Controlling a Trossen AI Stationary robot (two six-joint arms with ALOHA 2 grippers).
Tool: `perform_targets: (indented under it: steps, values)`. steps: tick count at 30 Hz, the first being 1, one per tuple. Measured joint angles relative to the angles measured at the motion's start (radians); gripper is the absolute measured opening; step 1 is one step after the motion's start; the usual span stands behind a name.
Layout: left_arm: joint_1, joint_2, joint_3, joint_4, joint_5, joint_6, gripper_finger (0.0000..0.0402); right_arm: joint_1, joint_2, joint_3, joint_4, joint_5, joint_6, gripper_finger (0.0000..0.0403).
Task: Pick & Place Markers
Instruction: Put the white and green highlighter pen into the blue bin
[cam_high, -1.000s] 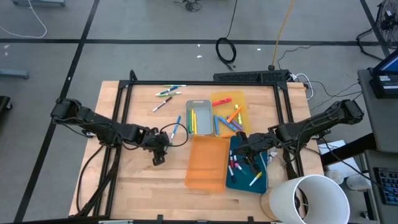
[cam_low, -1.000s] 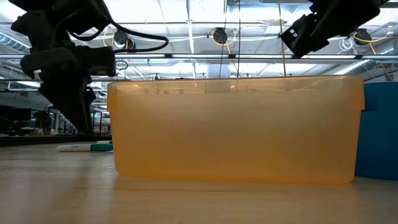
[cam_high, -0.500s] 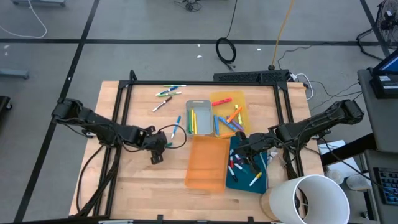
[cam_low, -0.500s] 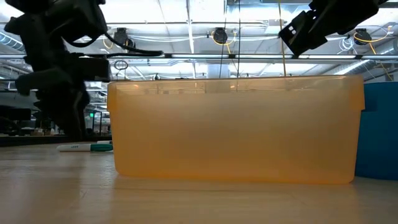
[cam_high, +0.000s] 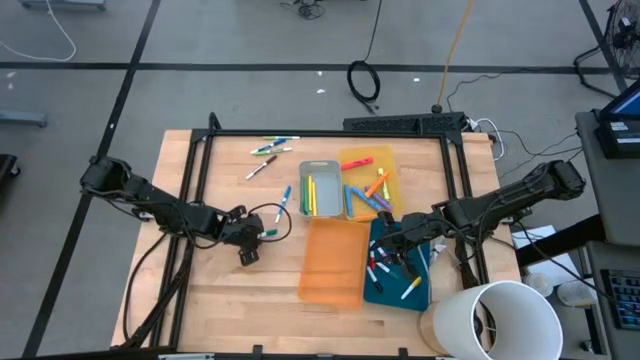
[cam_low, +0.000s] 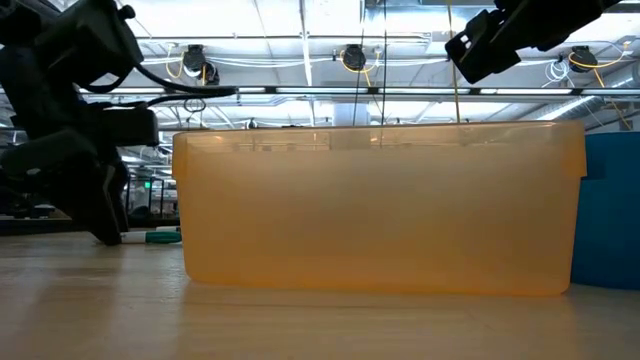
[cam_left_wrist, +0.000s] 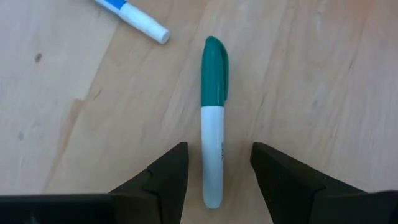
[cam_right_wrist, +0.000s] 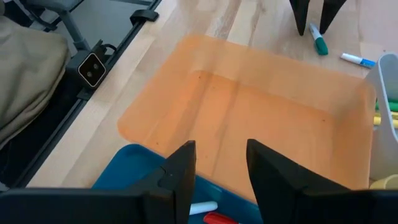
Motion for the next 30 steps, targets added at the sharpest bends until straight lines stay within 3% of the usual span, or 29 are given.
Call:
perform_targets:
  steps: [8,15,19,25,30]
  values:
    - [0.0,0.001,0.0,-0.053,0.012,-0.015,0.0168,0.0,0.0,0.0,0.0,0.0,0.001,0.013]
    - [0.001,0.002,-0.002,-0.042,0.003,-0.022,0.003,0.0,0.0,0.0,-0.001,0.0,0.0,0.013]
    - [-0.006,0.0,0.001,-0.016,-0.005,0.014,0.003,0.0,0.0,0.0,0.007,0.028,-0.001,0.013]
    - [-0.046,-0.087,0.078,-0.026,-0.034,0.198,0.0031,-0.003,0.005,0.0,0.073,0.193,-0.013,0.013]
    - [-0.061,-0.208,0.097,0.237,-0.111,0.484,0.0031,-0.029,0.043,-0.022,0.239,0.261,-0.119,0.0129]
